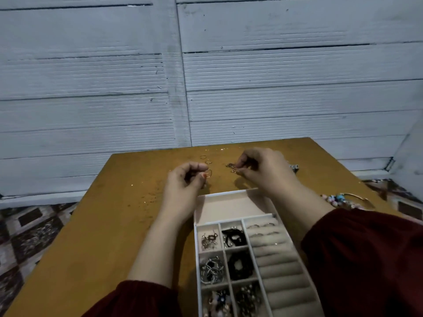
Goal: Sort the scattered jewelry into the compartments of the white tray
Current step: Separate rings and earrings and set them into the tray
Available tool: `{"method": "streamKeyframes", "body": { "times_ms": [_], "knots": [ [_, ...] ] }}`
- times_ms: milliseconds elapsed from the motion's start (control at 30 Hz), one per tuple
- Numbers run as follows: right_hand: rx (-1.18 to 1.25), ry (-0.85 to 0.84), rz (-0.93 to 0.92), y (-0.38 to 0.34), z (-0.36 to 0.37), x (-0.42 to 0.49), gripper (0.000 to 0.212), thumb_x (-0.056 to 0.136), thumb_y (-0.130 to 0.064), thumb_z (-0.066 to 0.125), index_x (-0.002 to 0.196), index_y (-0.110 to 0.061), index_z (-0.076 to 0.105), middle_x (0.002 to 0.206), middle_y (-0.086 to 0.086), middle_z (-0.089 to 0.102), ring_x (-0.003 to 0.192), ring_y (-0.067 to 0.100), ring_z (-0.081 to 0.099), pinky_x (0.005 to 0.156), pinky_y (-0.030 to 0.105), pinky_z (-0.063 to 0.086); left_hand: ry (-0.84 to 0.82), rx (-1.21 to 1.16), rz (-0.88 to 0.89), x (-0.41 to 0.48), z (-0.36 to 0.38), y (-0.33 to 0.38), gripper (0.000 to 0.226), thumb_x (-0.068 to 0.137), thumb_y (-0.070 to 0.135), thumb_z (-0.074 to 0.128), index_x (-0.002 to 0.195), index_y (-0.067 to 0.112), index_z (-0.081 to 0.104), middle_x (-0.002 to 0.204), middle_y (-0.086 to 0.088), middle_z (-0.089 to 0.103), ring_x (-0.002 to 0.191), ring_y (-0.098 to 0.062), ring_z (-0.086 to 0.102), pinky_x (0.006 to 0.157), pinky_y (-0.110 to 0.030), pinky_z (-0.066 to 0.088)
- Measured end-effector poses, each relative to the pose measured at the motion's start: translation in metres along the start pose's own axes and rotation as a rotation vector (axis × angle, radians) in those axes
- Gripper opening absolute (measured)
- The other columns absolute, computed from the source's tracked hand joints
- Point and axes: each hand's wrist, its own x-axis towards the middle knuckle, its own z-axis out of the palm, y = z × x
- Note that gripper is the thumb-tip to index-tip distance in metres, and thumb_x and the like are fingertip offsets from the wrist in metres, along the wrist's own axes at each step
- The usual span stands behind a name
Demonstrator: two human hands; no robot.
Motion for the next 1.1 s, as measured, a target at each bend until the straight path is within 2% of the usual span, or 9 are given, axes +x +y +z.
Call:
{"method": "streamKeyframes", "body": {
  "times_ms": [133,267,433,533,600,700,767,900,1100],
  "knots": [
    [0.256,0.11,0.072,0.001,-0.017,-0.04,0.014,0.078,-0.008,0.074,0.076,-0.021,0.07,0.079,-0.005,0.07,0.076,0.01,0.064,0.07,0.021,0.049,-0.036,0.014,-0.013,-0.039,0.005,0.019,0.028,0.088,-0.007,0.057,0.086,0.02,0.065,0.086,0.004,0.066,0.078,-0.007,0.061,0.069,-0.016,0.051],
    [0.438,0.182,0.185,0.006,-0.023,-0.086,0.009,0.081,-0.008,0.072,0.081,-0.017,0.072,0.075,-0.007,0.069,0.067,-0.004,0.061,0.061,0.009,0.046,-0.078,0.048,-0.01,-0.078,0.009,0.039,0.026,0.09,-0.004,0.057,0.088,0.02,0.066,0.087,0.004,0.067,0.075,-0.004,0.06,0.067,-0.015,0.051],
    [0.58,0.251,0.267,0.017,-0.022,-0.136,0.009,0.082,-0.01,0.07,0.086,-0.018,0.073,0.08,-0.004,0.073,0.075,0.009,0.068,0.066,0.021,0.052,-0.131,0.162,0.075,-0.115,0.024,0.053,0.026,0.089,-0.004,0.056,0.089,0.021,0.067,0.092,0.005,0.067,0.081,0.003,0.061,0.072,-0.012,0.047],
    [0.634,0.258,0.259,0.017,-0.02,-0.154,0.016,0.084,-0.003,0.067,0.084,-0.019,0.072,0.078,-0.006,0.072,0.073,0.007,0.067,0.064,0.018,0.052,-0.152,0.288,0.133,-0.131,0.034,0.051,0.027,0.089,-0.001,0.057,0.089,0.025,0.066,0.097,0.004,0.066,0.088,0.003,0.06,0.076,-0.011,0.045],
    [0.638,0.252,0.234,0.015,-0.019,-0.161,0.02,0.083,0.0,0.067,0.083,-0.019,0.072,0.076,-0.006,0.071,0.07,0.004,0.065,0.063,0.016,0.051,-0.155,0.369,0.197,-0.14,0.04,0.05,0.033,0.089,0.0,0.058,0.088,0.033,0.062,0.096,0.007,0.064,0.089,0.004,0.059,0.077,-0.01,0.044],
    [0.496,0.228,0.195,0.019,-0.016,-0.168,0.02,0.082,-0.003,0.069,0.084,-0.023,0.072,0.084,-0.004,0.068,0.071,-0.002,0.06,0.063,0.01,0.044,-0.124,0.485,0.291,-0.149,0.047,0.046,0.03,0.088,0.005,0.057,0.09,0.035,0.063,0.095,0.011,0.062,0.095,-0.006,0.057,0.085,-0.027,0.048],
    [0.384,0.226,0.175,0.022,-0.017,-0.169,0.021,0.081,-0.006,0.07,0.084,-0.027,0.071,0.087,-0.003,0.064,0.075,-0.005,0.056,0.063,0.005,0.039,-0.072,0.523,0.316,-0.153,0.05,0.043,0.025,0.087,0.008,0.055,0.094,0.031,0.066,0.095,0.012,0.062,0.098,-0.011,0.055,0.085,-0.032,0.048],
    [0.269,0.205,0.121,0.022,-0.021,-0.169,0.024,0.081,-0.01,0.07,0.083,-0.035,0.068,0.085,-0.01,0.061,0.084,-0.004,0.052,0.066,0.001,0.035,0.022,0.542,0.347,-0.161,0.052,0.039,0.023,0.085,0.013,0.052,0.094,0.027,0.068,0.094,0.013,0.063,0.097,-0.011,0.054,0.084,-0.03,0.047],
    [0.215,0.166,0.107,0.019,-0.023,-0.167,0.016,0.083,-0.012,0.069,0.087,-0.027,0.072,0.079,-0.023,0.053,0.086,0.001,0.049,0.068,0.003,0.032,0.066,0.526,0.334,-0.16,0.051,0.033,0.022,0.083,0.013,0.053,0.091,0.028,0.068,0.091,0.018,0.06,0.096,-0.011,0.054,0.082,-0.024,0.042]
  ]
}}
